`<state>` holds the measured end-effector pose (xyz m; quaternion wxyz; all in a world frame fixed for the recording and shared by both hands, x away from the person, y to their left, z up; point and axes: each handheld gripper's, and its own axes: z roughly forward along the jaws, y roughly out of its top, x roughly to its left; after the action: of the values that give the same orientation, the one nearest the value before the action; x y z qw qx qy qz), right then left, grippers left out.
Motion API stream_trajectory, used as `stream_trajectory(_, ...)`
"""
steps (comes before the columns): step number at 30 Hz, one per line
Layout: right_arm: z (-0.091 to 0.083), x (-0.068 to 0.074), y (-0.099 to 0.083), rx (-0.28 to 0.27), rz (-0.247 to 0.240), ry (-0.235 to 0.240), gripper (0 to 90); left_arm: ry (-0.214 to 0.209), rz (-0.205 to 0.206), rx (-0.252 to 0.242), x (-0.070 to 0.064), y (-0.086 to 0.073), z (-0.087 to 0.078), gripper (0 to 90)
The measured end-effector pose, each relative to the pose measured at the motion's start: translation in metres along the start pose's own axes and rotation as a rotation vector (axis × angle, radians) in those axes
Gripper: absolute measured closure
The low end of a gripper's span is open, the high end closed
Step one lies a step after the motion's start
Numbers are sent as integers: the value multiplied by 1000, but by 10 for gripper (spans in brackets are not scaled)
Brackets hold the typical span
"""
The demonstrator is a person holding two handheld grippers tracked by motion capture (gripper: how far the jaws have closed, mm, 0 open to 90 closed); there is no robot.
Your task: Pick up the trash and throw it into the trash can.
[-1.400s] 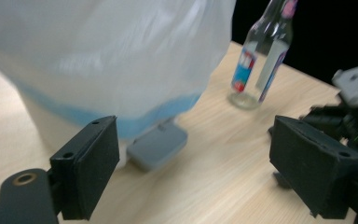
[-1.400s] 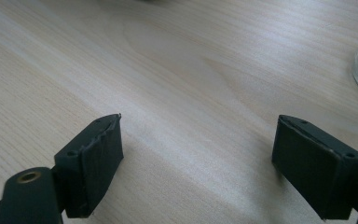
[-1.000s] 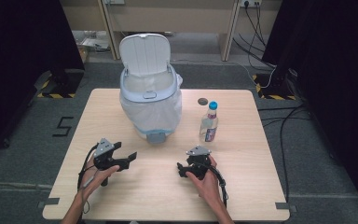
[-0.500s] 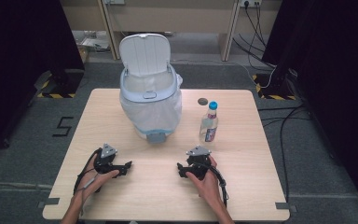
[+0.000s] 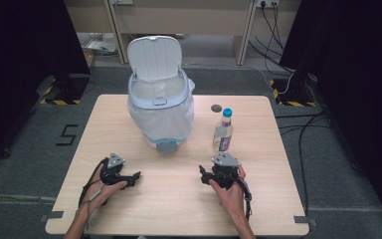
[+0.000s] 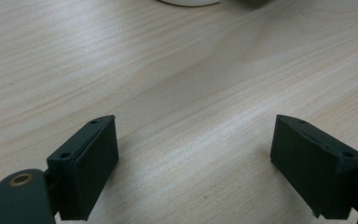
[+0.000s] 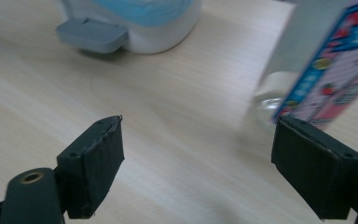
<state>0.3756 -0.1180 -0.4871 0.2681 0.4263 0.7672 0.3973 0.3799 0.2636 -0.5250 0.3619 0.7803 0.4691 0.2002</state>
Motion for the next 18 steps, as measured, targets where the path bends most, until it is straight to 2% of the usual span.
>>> stream_trajectory(3, -4, -10, -1, 6, 11, -16, 168, 0, -2, -1, 0, 0, 0, 141)
stream_trajectory(4, -6, -17, -1, -2, 15, -40, 168, -1, -2, -1, 0, 0, 0, 142)
stream_trajectory(7, -8, -23, -1, -19, 22, -61, 168, -1, -2, -1, 0, 0, 0, 141)
stream_trajectory(9, -9, -28, -2, -33, 49, -72, 168, -1, -2, -1, 0, 0, 0, 141)
stream_trajectory(12, -5, -37, -2, -29, 48, -98, 160, 0, -2, -1, 0, 0, 0, 141)
stream_trajectory(15, -4, -43, 0, -49, 64, -104, 159, 0, 0, 0, 0, 0, 0, 141)
stream_trajectory(18, -1, -48, 4, -71, 59, -109, 155, 2, -1, -2, 0, 0, 1, 140)
